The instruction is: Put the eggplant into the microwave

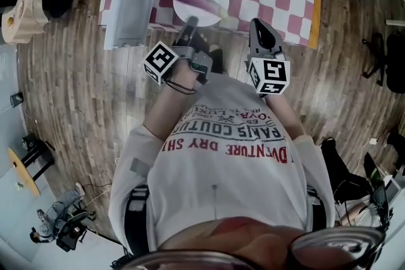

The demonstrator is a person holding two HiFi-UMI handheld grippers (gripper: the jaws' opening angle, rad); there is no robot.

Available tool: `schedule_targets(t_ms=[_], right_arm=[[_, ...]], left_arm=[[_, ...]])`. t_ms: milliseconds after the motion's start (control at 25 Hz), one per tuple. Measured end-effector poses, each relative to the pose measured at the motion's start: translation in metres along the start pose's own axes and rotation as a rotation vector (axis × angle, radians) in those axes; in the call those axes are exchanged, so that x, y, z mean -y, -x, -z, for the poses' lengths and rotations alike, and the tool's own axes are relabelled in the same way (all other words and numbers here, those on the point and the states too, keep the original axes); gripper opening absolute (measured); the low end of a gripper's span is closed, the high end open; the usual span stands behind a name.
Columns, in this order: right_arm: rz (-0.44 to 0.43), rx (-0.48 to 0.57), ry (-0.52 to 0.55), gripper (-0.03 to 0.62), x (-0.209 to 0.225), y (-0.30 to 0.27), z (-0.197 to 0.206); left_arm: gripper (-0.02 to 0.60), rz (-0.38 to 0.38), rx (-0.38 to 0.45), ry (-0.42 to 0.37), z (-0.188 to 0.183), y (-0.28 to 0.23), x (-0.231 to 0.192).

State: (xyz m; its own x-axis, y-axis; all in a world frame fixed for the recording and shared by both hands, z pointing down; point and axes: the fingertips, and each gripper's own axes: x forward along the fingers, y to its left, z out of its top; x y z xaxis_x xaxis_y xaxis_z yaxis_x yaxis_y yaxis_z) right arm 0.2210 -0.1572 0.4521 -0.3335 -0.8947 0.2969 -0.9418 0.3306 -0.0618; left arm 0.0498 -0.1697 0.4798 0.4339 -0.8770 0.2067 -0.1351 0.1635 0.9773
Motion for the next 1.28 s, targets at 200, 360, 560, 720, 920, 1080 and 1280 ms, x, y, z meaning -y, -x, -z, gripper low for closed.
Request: schedule_targets(t_ms=[200, 360, 560, 720, 920, 1080, 1280], right_arm=[[0.025, -0.013, 0.014, 0.026, 0.008, -0.044, -0.008], [0.064, -0.018, 0.023, 0.025, 0.017, -0.081, -0.015], [0.082, -0.013, 0.028, 0.026, 0.017, -0.119, -0.02], [0.094, -0.019, 0.033, 0.026, 0.016, -0.142, -0.022], [0.095, -0.043, 0.027, 0.026, 0.014, -0.164, -0.017], [0.079, -0.067, 0.025, 0.026, 0.013, -0.179, -0.009], [0.056, -0.111, 0.021, 0.026, 0.015, -0.199, 0.004]], left_arm=[[0.034, -0.001, -0.019, 0.016, -0.024, -0.042, -0.002], [0.034, 0.002, -0.025, 0.016, -0.05, -0.074, -0.003], [0.034, -0.007, -0.032, 0.024, -0.074, -0.099, -0.01], [0.034, -0.026, -0.023, 0.029, -0.089, -0.114, -0.02], [0.034, -0.049, -0.022, 0.062, -0.094, -0.129, -0.034], [0.034, -0.065, -0.009, 0.097, -0.098, -0.146, -0.046], [0.034, -0.082, 0.026, 0.092, -0.11, -0.167, -0.059]])
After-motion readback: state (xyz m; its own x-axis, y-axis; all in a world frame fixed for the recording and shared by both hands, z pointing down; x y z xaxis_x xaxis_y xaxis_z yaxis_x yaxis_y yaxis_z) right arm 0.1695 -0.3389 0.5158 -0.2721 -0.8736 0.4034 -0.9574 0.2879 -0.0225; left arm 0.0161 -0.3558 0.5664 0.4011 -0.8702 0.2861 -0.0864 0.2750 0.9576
